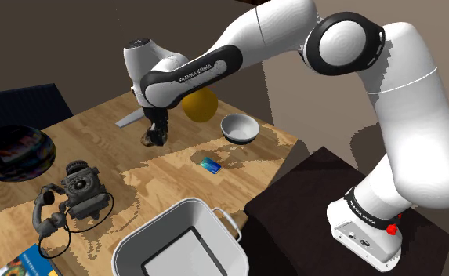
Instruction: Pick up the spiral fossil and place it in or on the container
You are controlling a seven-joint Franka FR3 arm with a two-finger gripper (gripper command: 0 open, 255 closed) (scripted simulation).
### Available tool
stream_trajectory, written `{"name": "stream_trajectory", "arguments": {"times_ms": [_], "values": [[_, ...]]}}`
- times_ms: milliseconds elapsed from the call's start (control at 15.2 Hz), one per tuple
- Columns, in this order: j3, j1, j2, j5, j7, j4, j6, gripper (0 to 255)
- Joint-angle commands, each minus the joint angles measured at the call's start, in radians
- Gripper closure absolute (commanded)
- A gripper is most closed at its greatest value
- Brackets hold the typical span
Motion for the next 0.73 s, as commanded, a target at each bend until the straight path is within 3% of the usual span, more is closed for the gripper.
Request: {"name": "stream_trajectory", "arguments": {"times_ms": [0, 660], "values": [[0.006, -0.002, -0.016, 0.006, -0.002, 0.001, -0.017, 255], [0.027, -0.009, -0.079, 0.034, -0.018, 0.033, -0.107, 255]]}}
